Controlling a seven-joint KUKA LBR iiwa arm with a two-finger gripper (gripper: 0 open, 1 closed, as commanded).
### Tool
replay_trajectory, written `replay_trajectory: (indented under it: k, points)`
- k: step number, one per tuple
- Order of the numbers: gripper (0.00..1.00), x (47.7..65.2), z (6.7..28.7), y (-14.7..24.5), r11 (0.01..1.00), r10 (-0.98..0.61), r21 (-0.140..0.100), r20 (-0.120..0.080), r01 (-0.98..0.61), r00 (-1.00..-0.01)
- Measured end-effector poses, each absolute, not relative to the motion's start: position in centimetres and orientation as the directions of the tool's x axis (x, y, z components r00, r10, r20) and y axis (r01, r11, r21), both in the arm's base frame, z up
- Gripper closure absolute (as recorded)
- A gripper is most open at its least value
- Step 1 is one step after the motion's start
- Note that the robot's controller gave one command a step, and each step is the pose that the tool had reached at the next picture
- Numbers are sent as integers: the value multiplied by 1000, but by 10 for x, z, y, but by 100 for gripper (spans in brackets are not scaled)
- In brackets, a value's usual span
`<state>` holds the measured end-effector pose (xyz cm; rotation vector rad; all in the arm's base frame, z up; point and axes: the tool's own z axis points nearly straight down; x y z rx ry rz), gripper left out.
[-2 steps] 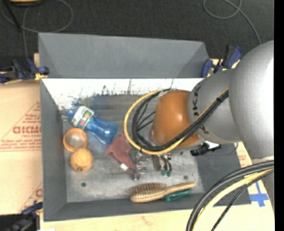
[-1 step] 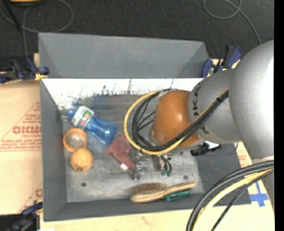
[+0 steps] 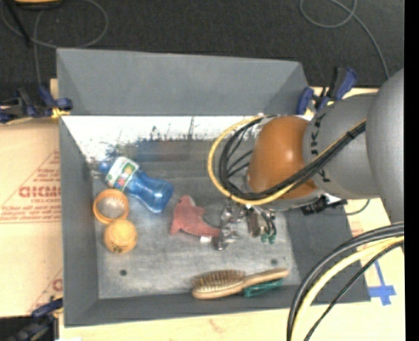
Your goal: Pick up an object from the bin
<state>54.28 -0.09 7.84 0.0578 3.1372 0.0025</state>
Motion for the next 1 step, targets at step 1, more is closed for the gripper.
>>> replay_trajectory:
  k: [1]
  points:
    - [100,496,218,55,995,101,1,-2,101,-995]
